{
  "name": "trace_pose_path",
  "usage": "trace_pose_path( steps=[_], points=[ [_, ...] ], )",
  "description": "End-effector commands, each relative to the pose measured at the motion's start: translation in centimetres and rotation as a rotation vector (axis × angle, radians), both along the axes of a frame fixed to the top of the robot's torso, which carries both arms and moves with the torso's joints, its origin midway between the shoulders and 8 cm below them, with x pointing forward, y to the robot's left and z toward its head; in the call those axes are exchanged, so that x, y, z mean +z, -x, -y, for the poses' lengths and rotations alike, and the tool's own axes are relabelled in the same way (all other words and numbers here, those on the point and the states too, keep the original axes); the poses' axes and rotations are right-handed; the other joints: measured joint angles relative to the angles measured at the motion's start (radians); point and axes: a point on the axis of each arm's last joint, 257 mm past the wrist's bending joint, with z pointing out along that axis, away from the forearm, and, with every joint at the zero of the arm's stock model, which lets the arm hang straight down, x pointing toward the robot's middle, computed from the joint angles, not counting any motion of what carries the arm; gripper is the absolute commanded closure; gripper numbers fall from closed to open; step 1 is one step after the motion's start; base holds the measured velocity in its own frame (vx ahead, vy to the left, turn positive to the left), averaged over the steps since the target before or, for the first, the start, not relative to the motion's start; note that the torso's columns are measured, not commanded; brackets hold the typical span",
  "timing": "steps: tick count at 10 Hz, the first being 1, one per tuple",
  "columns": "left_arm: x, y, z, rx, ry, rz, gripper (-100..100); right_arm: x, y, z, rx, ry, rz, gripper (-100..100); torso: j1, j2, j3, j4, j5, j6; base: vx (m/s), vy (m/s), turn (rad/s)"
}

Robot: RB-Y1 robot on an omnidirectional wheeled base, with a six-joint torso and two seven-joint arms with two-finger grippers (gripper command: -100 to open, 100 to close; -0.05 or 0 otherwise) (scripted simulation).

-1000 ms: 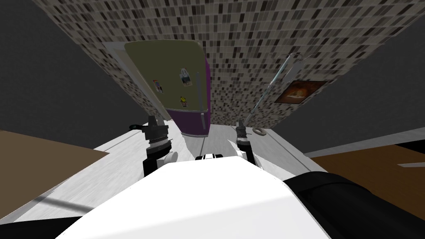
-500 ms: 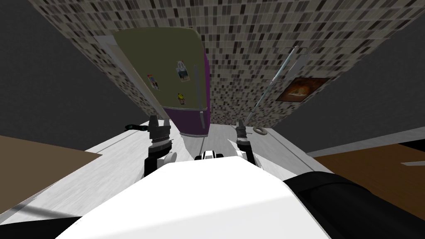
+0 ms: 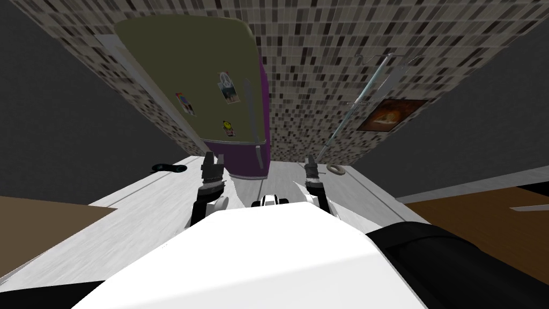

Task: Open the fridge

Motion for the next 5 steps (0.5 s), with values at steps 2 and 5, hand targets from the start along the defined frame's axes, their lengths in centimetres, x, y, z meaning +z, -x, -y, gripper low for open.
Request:
trace_pose_path(
  steps=[2,5],
  points=[
    [-1.8,-1.1,0.1,0.0,-0.007,-0.024,-100,0.0,0.0,0.0,0.0,0.0,0.0,0,0.0,0.0,0.0,0.0,0.0,0.0,0.087,-0.014,-0.034],
    [-3.5,-2.1,0.1,0.006,0.004,-0.044,-100,0.0,0.0,0.0,0.0,0.0,0.0,0,0.001,-0.003,-0.002,-0.001,0.0,0.0,0.112,-0.003,-0.043]
  ],
)
